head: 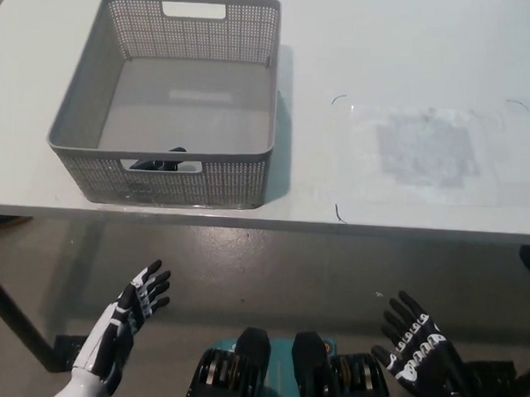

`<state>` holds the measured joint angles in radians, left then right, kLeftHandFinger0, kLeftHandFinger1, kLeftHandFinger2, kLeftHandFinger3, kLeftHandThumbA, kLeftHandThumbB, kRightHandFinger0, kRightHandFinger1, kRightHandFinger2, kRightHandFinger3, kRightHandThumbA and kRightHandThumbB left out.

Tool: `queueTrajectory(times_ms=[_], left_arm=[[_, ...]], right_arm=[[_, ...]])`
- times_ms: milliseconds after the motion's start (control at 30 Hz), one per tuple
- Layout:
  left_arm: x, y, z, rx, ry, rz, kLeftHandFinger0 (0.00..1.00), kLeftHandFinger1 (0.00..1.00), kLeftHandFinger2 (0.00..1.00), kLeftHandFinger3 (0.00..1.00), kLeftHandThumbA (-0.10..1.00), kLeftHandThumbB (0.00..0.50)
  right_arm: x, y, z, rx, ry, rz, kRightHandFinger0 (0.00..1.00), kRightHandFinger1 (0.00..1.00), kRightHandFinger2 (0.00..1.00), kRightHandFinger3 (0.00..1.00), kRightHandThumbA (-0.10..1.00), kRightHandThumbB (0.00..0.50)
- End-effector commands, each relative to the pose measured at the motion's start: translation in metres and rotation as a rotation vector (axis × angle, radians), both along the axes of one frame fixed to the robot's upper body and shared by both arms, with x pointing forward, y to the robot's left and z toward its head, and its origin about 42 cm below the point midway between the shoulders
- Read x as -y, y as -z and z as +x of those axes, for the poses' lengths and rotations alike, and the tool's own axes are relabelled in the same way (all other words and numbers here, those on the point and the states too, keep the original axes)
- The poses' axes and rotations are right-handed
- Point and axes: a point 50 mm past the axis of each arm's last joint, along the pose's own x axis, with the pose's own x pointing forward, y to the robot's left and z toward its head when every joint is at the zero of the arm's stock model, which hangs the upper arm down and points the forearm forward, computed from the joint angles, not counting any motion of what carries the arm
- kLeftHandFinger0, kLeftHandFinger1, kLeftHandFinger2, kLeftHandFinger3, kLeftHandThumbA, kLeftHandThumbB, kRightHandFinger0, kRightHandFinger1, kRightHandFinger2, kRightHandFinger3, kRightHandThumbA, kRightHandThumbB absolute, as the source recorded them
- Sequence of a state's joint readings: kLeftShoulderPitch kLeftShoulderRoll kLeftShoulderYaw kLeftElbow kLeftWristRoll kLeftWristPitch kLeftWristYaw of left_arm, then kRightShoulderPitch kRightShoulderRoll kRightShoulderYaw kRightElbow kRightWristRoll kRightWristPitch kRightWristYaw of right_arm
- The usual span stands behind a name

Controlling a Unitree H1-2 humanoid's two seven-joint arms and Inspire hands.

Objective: Use the right hand to pick up a webcam and put it into a container on the left side

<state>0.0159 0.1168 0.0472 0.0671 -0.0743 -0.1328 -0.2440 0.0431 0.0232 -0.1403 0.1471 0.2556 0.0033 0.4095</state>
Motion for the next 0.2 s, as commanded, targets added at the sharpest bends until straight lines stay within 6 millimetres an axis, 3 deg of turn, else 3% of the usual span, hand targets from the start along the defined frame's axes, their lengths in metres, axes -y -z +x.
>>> queueTrajectory(times_ms=[0, 167], left_arm=[[0.0003, -0.0099, 0.0037, 0.056, -0.012, 0.009, 1.0, 1.0, 1.0, 1.0, 1.0, 0.056], [0.0013, -0.0091, 0.0035, 0.049, -0.011, 0.011, 1.0, 1.0, 1.0, 1.0, 1.0, 0.048]], right_arm=[[0.0031, -0.0117, 0.0065, 0.077, 0.016, -0.023, 1.0, 1.0, 1.0, 1.0, 1.0, 0.174], [0.0036, -0.0114, 0.0071, 0.07, 0.013, -0.027, 1.0, 1.0, 1.0, 1.0, 1.0, 0.173]])
